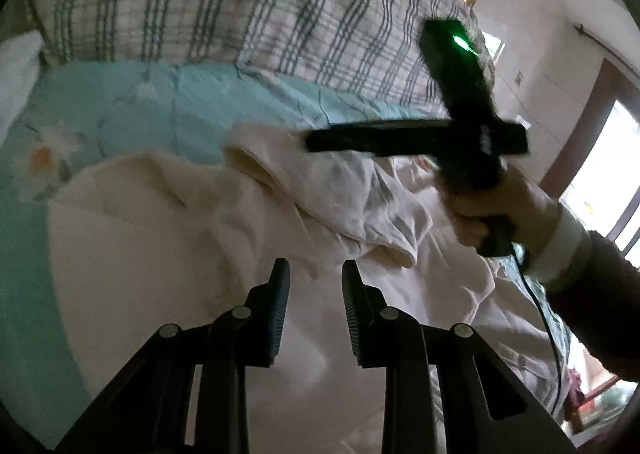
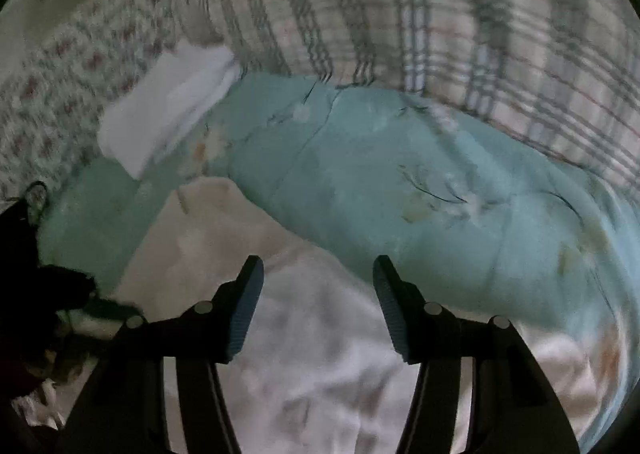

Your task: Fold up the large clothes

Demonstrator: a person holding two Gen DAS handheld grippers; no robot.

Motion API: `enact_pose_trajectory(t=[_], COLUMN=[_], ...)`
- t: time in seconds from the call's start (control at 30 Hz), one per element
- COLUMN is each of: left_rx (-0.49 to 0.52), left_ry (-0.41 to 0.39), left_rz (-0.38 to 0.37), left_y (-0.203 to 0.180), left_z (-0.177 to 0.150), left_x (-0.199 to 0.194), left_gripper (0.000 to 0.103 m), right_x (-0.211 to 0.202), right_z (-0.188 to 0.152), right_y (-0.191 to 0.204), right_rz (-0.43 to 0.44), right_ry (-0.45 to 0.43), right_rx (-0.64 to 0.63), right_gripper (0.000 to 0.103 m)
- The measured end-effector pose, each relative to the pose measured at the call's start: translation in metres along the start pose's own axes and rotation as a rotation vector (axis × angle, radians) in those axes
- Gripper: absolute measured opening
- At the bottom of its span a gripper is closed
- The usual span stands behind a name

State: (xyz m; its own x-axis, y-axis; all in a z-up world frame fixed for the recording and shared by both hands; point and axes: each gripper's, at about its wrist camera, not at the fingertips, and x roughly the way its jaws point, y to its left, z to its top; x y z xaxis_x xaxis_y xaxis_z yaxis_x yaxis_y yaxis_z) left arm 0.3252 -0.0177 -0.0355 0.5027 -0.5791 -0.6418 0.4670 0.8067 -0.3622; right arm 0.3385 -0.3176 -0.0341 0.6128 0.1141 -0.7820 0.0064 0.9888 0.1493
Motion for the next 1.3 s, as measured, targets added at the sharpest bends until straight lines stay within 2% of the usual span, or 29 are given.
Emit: enact_pose_trajectory(t=[0.03, 0.07, 0.1, 0.23, 0.3, 0.43, 0.57, 0.67, 0.73, 0.83, 0.9, 1.03, 1.17, 1.23, 1.3], left_rx=[-0.008, -0.016, -0.024, -0.058, -0.067, -0.068, -0.132, -0.138, -0.145, -0.183, -0.230, -0.321, -0.390, -0.417, -0.439], left_ry=[0.012, 0.024, 0.034, 0.041, 0.049, 0.051, 0.046, 0.052, 0.055, 0.056, 0.057, 0.058, 0.096, 0.125, 0.166], left_rz=[-0.007, -0.012, -0.017, -0.044, -0.023, 0.075, 0.083, 0.106, 0.118, 0.102, 0.066, -0.056, -0.152, -0.168, -0.161], left_y=[0.001, 0.003, 0.005, 0.007, 0.006, 0.004, 0.011, 0.008, 0.006, 0.010, 0.015, 0.019, 0.016, 0.016, 0.018], left_z=[0.000, 0.001, 0.001, 0.003, 0.002, -0.001, -0.007, -0.021, -0.034, -0.051, -0.058, -0.058, -0.042, -0.037, -0.033], left_x=[0.005, 0.010, 0.015, 0.026, 0.030, 0.029, 0.018, 0.005, -0.010, -0.033, -0.048, -0.063, -0.047, -0.035, -0.019], left_gripper=[0.027, 0.027, 0.027, 0.027, 0.027, 0.027, 0.027, 0.029, 0.044, 0.054, 0.055, 0.066, 0.072, 0.077, 0.077], right_x=[0.009, 0.014, 0.015, -0.029, -0.055, -0.093, -0.117, -0.113, -0.105, -0.104, -0.113, -0.134, -0.136, -0.128, -0.119], right_z=[0.002, 0.003, 0.004, -0.002, -0.014, -0.051, -0.096, -0.127, -0.150, -0.174, -0.184, -0.192, -0.193, -0.191, -0.192], right_y=[-0.001, -0.001, -0.001, 0.013, 0.024, 0.050, 0.069, 0.078, 0.076, 0.063, 0.050, 0.020, -0.019, -0.036, -0.047], right_rz=[0.015, 0.023, 0.021, 0.022, 0.011, -0.012, -0.021, -0.015, -0.034, -0.018, 0.011, 0.051, 0.059, 0.055, 0.077], right_ry=[0.025, 0.043, 0.050, -0.081, -0.131, -0.157, -0.136, -0.074, -0.007, 0.035, 0.015, -0.048, -0.087, -0.070, -0.052], right_rx=[-0.004, -0.012, -0.016, -0.073, -0.120, -0.226, -0.280, -0.258, -0.227, -0.108, -0.013, 0.178, 0.415, 0.537, 0.636], right_gripper=[0.053, 0.016, 0.007, 0.007, 0.007, 0.007, 0.007, 0.010, 0.016, 0.019, 0.019, 0.020, 0.020, 0.020, 0.021])
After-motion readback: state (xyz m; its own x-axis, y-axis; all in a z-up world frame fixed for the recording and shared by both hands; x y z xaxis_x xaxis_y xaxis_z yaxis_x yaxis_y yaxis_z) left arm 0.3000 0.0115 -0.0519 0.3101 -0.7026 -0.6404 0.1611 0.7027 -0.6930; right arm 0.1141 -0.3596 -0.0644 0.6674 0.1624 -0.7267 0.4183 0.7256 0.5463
